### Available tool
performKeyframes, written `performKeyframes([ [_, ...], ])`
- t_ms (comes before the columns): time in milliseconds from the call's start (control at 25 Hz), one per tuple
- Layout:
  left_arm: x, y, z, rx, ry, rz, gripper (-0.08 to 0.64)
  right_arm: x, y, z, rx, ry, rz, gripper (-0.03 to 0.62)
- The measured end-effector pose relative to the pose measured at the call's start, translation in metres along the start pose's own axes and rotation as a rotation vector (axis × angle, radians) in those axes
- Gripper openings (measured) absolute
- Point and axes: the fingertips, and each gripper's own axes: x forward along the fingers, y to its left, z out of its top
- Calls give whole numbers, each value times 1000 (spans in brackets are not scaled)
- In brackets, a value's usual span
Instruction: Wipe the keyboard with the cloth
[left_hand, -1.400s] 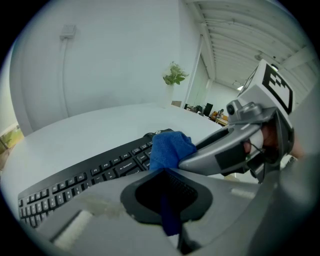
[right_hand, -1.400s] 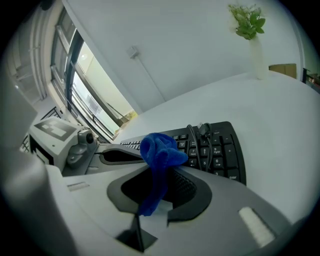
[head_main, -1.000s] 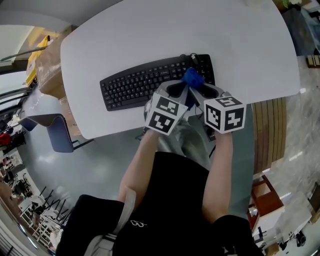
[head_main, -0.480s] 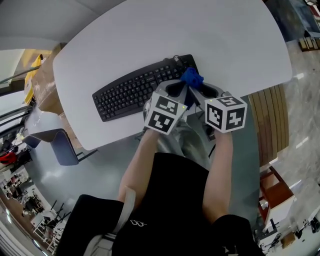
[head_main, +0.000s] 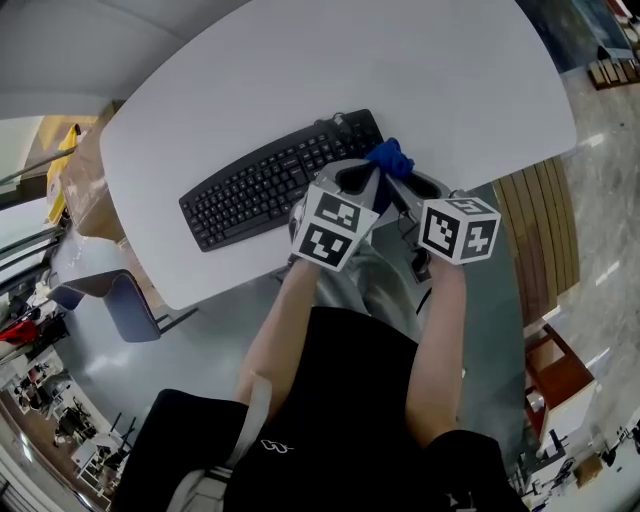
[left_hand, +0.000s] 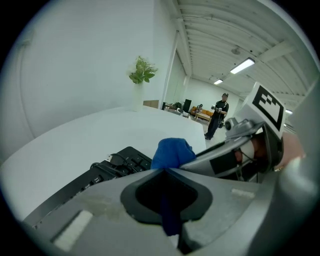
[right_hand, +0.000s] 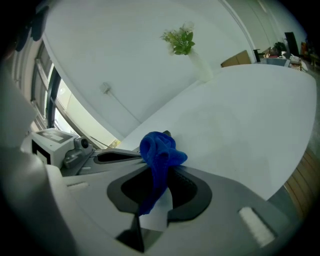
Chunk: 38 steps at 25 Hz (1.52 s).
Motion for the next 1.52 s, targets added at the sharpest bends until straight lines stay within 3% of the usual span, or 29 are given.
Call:
performKeyframes([
  [320, 5, -13, -3, 4, -15, -34, -2, -16, -28, 4, -58, -37, -185, 91],
  [600, -33, 13, 18, -46, -137, 53, -2, -42, -6, 44, -184, -115, -235, 91],
  [880, -99, 33, 71, -124, -370, 215, -2, -73, 45, 98, -327, -252, -168, 91],
  [1160, -209, 81, 112, -149, -587, 406, -2, -76, 152, 155, -485, -461, 17, 91],
  [1520, -331, 108, 156, -153, -821, 596, -2, -83, 267, 191, -660, -611, 165, 91],
])
